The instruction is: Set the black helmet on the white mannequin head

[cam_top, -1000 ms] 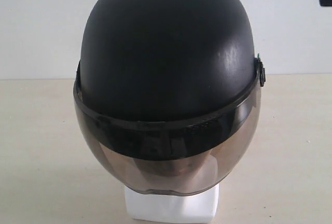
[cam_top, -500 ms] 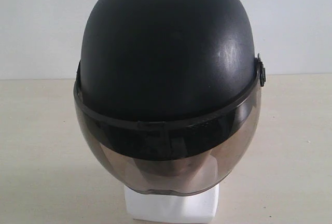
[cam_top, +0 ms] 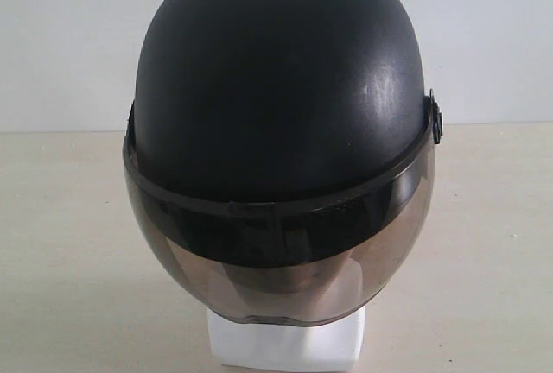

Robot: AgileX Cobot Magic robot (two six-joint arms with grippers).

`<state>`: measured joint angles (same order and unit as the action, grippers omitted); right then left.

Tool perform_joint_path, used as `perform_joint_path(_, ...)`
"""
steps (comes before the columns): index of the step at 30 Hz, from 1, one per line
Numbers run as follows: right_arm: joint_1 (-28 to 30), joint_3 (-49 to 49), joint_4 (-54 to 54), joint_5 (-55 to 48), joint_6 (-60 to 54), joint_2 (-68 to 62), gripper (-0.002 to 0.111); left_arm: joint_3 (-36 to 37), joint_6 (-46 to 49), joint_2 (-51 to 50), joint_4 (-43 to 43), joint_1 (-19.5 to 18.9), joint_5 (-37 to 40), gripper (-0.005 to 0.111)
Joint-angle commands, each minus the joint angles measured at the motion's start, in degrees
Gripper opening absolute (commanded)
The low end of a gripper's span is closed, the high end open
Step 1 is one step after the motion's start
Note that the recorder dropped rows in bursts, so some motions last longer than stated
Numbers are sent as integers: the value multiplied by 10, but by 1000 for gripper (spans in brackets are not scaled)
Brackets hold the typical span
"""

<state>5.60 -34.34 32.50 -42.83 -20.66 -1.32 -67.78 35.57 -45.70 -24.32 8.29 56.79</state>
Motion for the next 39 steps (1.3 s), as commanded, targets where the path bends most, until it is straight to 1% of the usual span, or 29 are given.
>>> perform_joint_path(1, 41, 75, -11, 24, -4, 13, 0, 2, -5, 1, -6, -2, -3, 4)
perform_joint_path(3, 42, 117, -12, 52, -4, 13, 0, 2, -5, 1, -6, -2, -4, 4)
perform_joint_path(6, 41, 180, 17, 130, -3, 13, 0, 2, -5, 1, -6, -2, -4, 4)
perform_joint_path(10, 41, 240, 143, 231, 8, 13, 0, 2, -5, 1, -6, -2, -4, 4)
perform_joint_path(12, 41, 253, 149, 252, 6, 13, 0, 2, -5, 1, -6, -2, -4, 4)
perform_joint_path(15, 41, 269, 98, 282, -13, 13, 0, 2, -5, 1, -6, -2, -4, 4)
perform_joint_path(19, 41, 277, -50, 282, -4, 13, 0, 2, -5, 1, -6, -2, -4, 4)
perform_joint_path(22, 37, 277, -144, 281, 69, 13, 0, 2, -5, 1, -6, -2, -4, 4)
perform_joint_path(26, -4, 281, -267, 286, 220, 13, 0, 2, -5, 1, -6, -2, -4, 4)
perform_joint_path(27, -18, 288, -284, 294, 238, 13, 0, 2, -5, 1, -6, -2, -4, 4)
perform_joint_path(31, -73, 343, -292, 373, 244, 13, 0, 2, -5, 1, -6, -2, -4, 4)
perform_joint_path(32, -84, 343, -292, 396, 244, 13, 0, 2, -5, 1, -6, -2, -4, 4)
perform_joint_path(33, -92, 343, -289, 355, 247, 13, 0, 2, -5, 1, -6, -2, -4, 4)
perform_joint_path(34, -102, 343, -288, 342, 246, 13, 0, 2, -5, 1, -6, -2, -4, 4)
perform_joint_path(39, -121, 343, -288, 332, 244, 13, 0, 2, -5, 1, -6, -3, -5, 4)
